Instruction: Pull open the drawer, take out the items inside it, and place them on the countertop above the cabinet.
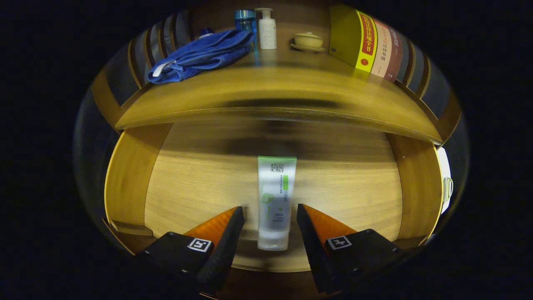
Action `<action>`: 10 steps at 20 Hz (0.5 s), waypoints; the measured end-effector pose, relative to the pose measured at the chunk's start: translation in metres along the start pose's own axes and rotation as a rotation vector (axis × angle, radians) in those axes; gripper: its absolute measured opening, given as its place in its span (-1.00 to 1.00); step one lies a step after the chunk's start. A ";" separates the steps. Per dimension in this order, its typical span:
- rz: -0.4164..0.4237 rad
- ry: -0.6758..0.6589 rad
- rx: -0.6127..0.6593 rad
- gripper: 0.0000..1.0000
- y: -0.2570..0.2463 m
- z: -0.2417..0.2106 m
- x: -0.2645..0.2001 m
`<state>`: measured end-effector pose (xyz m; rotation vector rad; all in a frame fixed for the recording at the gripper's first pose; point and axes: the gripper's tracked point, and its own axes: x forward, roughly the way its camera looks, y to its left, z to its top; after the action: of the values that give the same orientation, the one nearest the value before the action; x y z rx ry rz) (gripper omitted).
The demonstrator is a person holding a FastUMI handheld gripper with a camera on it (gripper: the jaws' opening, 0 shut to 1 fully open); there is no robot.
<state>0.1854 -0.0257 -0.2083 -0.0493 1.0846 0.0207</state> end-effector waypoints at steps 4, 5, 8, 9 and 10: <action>-0.005 0.056 -0.012 0.63 -0.003 -0.010 0.010; -0.018 0.060 -0.007 0.55 -0.006 -0.011 0.014; -0.015 0.070 0.002 0.08 -0.005 -0.012 0.015; -0.017 0.054 0.009 0.02 -0.004 -0.010 0.013; -0.019 0.050 0.016 -0.05 -0.006 -0.011 0.016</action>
<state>0.1833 -0.0323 -0.2270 -0.0465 1.1338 -0.0063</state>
